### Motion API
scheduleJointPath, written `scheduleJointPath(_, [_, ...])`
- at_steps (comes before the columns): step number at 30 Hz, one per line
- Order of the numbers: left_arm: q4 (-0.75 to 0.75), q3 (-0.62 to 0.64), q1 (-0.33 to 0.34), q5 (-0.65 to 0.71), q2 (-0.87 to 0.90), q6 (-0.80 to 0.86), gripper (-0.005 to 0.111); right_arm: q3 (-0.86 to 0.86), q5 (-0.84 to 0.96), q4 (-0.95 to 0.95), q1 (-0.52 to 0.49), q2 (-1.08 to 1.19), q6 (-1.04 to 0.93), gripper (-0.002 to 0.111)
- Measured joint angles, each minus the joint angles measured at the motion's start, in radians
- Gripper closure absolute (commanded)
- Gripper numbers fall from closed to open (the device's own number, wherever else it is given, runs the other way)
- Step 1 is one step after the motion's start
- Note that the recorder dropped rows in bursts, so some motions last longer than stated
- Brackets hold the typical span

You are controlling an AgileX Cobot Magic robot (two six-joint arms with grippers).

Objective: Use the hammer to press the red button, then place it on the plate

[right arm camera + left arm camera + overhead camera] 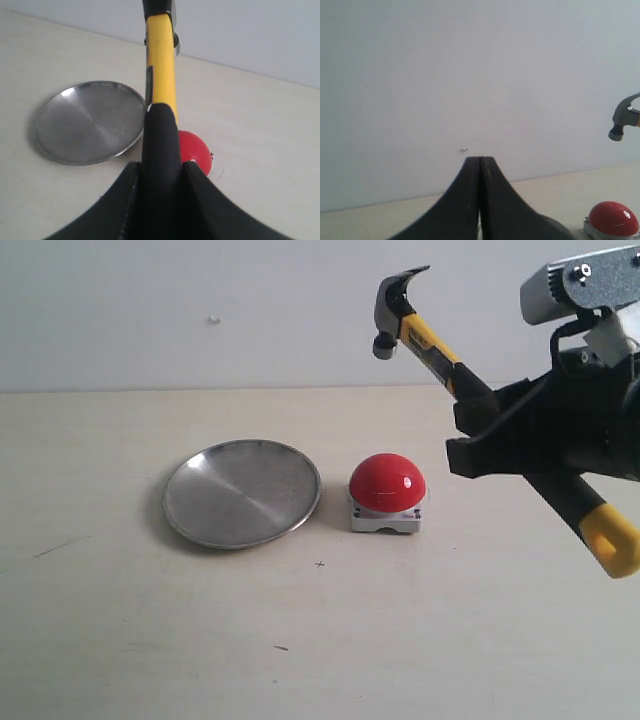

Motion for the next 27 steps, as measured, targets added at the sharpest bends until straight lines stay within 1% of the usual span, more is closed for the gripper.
scheduleJointPath(4, [0.0, 0.059, 0.0, -0.005, -0.012, -0.018, 0.107, 0.047, -0.005, 0.0, 0.0, -0.017, 0.0, 0.108])
scheduleJointPath(9, [0.0, 0.139, 0.0, -0.047, -0.012, -0.074, 0.107, 0.124, -0.014, 0.0, 0.0, -0.002, 0.0, 0.108])
scheduleJointPath(12, [0.007, 0.144, 0.0, -0.056, -0.012, -0.085, 0.107, 0.163, -0.057, 0.015, 0.0, 0.039, 0.0, 0.108])
scheduleJointPath(15, [0.03, 0.144, 0.0, -0.059, -0.012, -0.085, 0.107, 0.165, -0.127, 0.019, 0.0, 0.063, 0.0, 0.108])
scheduleJointPath(17, [0.032, 0.144, 0.0, -0.06, -0.012, -0.085, 0.107, 0.125, -0.123, 0.032, 0.0, 0.074, -0.006, 0.108])
scheduleJointPath(19, [0.037, 0.144, 0.0, -0.061, -0.012, -0.085, 0.107, 0.027, -0.057, 0.046, 0.0, 0.075, -0.006, 0.108])
scheduleJointPath(21, [0.037, 0.144, 0.0, -0.061, -0.012, -0.085, 0.107, -0.033, -0.021, 0.05, 0.0, 0.075, -0.006, 0.108])
scheduleJointPath(24, [0.037, 0.144, 0.0, -0.061, -0.012, -0.085, 0.107, -0.046, -0.009, 0.05, 0.0, 0.09, -0.006, 0.108])
scheduleJointPath(27, [0.037, 0.144, 0.0, -0.061, -0.012, -0.085, 0.107, -0.047, -0.007, 0.05, 0.0, 0.179, -0.006, 0.108])
